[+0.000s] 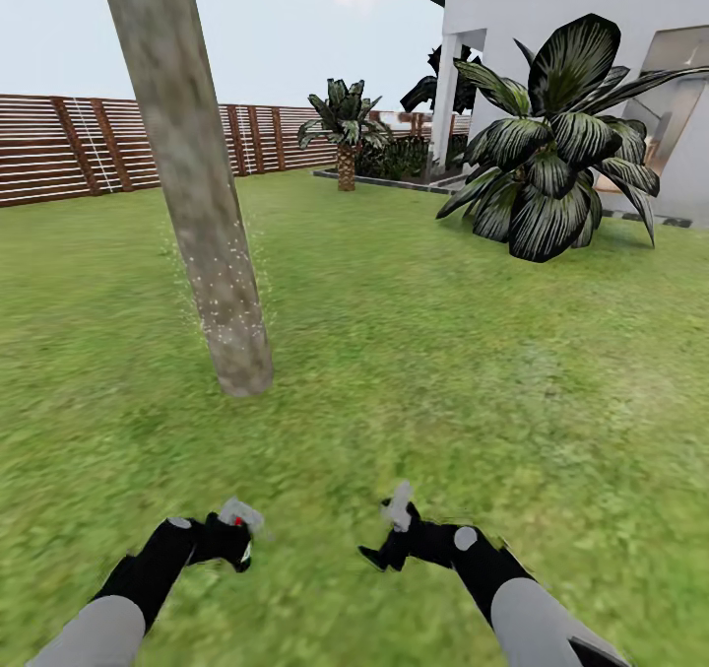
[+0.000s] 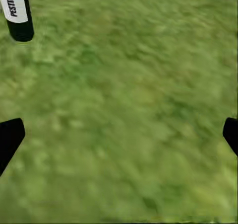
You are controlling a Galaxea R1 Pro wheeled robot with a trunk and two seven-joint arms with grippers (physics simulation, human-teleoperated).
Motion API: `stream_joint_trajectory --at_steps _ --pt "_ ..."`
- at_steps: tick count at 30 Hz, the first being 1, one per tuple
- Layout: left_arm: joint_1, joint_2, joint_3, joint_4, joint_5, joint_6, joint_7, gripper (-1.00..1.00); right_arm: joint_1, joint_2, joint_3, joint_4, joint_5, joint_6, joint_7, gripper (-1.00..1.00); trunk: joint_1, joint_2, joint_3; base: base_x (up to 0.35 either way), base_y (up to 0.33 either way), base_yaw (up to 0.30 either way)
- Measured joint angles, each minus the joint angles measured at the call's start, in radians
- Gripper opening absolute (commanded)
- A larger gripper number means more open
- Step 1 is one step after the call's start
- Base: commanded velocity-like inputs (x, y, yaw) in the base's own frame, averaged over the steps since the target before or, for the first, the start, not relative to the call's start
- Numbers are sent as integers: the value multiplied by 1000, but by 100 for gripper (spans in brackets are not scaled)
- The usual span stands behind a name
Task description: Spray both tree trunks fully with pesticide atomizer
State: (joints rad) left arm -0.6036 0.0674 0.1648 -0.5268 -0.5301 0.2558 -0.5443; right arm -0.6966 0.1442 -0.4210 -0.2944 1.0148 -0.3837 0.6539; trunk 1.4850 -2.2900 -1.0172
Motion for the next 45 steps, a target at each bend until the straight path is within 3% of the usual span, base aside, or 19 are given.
stream_joint_trajectory --at_steps 2,4,6,7,9,12,15,16,17,18,19,20,21,28,45 --pt "26 -2 57 53 56 -124 136 -100 38 -3 -28 20 -79 0 -179 100 0 0 0 0 0 0" --pt "59 -2 76 155 127 -269 309 -100 56 -6 -42 49 -148 -1 -393 100 0 0 0 0 0 0" --pt "101 2 82 261 191 -443 463 -100 106 -25 -47 79 -228 -25 -600 100 0 0 0 0 0 0" --pt "121 3 83 295 214 -510 511 -100 138 -33 -48 86 -276 -68 -687 100 0 0 0 0 0 0" --pt "159 -10 75 326 226 -584 559 -100 202 -52 -50 92 -344 -215 -797 100 0 0 0 0 0 0" --pt "214 -12 80 332 242 -661 573 -100 271 -88 -49 95 -364 -287 -828 100 0 0 0 0 0 0" --pt "243 -8 82 353 290 -730 574 -100 291 -122 -48 96 -373 -295 -832 100 0 0 0 0 0 0" --pt "252 -6 83 356 322 -737 575 -100 294 -127 -47 96 -374 -295 -832 100 0 0 0 0 0 0" --pt "262 -4 86 361 394 -744 575 -100 299 -129 -48 130 -377 -296 -833 100 0 0 0 0 0 0" --pt "263 -3 81 362 401 -745 575 -100 299 -129 -48 144 -387 -296 -833 100 0 0 0 0 0 0" --pt "264 -4 81 363 405 -745 575 -100 299 -129 -49 150 -417 -296 -832 100 0 0 0 0 0 -226" --pt "265 -4 81 364 407 -745 575 -100 299 -130 -49 159 -505 -295 -832 100 0 0 0 0 0 -243" --pt "265 -4 81 364 407 -745 575 -100 299 -130 -47 160 -511 -295 -832 100 0 0 0 0 0 -260" --pt "278 -3 81 368 413 -746 575 -100 299 -130 -47 161 -519 -294 -830 100 0 0 0 -40 0 -294" --pt "283 -3 82 366 415 -747 575 -100 300 -132 -47 161 -519 -294 -831 100 0 0 0 -267 120 -300"
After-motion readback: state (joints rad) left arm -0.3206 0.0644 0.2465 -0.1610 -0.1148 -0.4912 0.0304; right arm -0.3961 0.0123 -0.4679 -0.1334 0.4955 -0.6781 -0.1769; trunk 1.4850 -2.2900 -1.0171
